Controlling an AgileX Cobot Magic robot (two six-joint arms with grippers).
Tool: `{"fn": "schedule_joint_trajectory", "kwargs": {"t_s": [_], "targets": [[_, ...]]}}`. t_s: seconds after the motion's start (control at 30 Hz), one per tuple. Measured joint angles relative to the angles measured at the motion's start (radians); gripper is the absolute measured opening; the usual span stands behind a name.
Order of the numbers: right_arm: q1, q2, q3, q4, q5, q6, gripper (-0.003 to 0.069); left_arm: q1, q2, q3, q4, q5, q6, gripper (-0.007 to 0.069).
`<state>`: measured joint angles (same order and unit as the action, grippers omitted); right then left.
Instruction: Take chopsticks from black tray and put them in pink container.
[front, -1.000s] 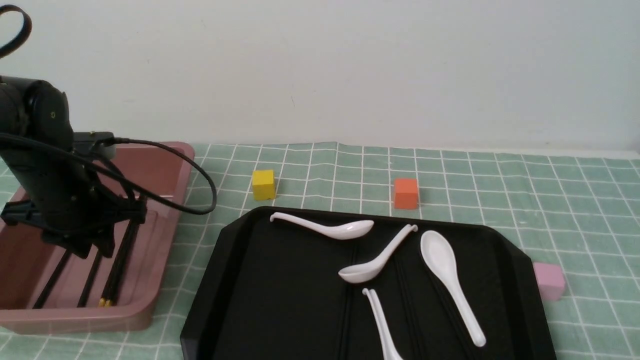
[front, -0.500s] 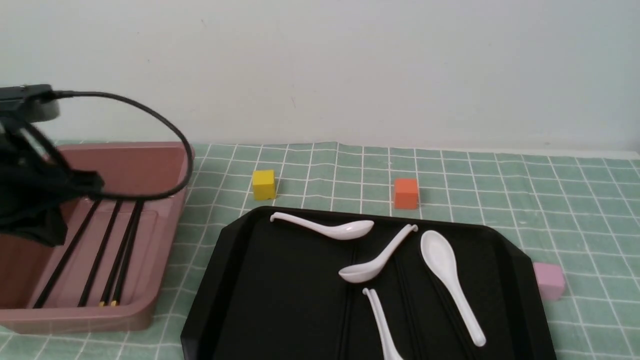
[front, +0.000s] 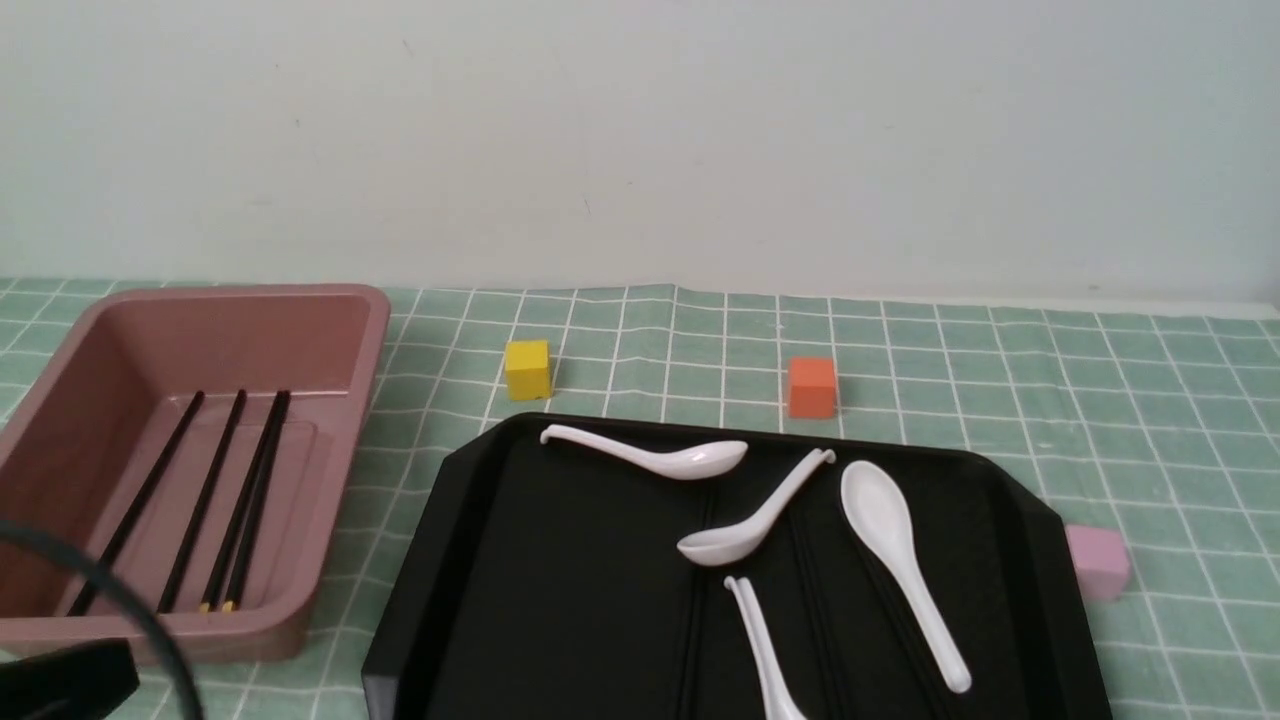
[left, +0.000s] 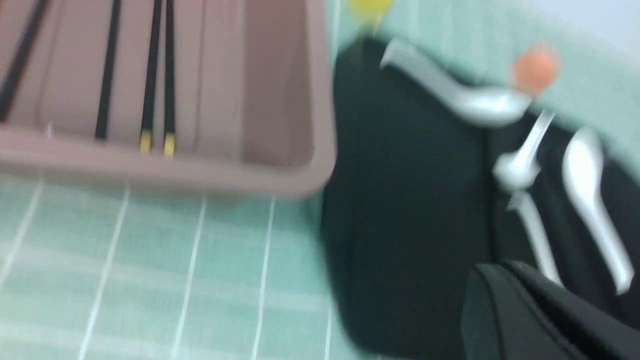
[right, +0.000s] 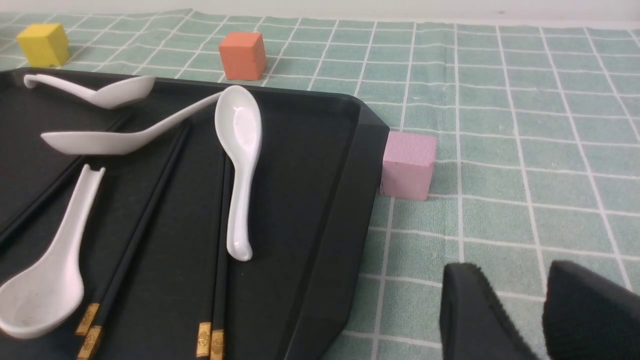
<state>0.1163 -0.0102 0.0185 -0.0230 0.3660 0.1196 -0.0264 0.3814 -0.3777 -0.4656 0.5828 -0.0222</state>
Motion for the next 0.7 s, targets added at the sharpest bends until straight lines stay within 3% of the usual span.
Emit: {"fn": "schedule_joint_trajectory", "kwargs": {"t_s": [0.3,0.7], "targets": [[0.0,0.0,0.0,0.0,0.0,0.0,0.024,0.0,-0.358,0.105,0.016,-0.112,0.004,-0.0013],[0.0,0.0,0.0,0.0,0.0,0.0,0.024,0.0,-0.394,0.227,0.18,-0.133,-0.004,-0.0013]]}}
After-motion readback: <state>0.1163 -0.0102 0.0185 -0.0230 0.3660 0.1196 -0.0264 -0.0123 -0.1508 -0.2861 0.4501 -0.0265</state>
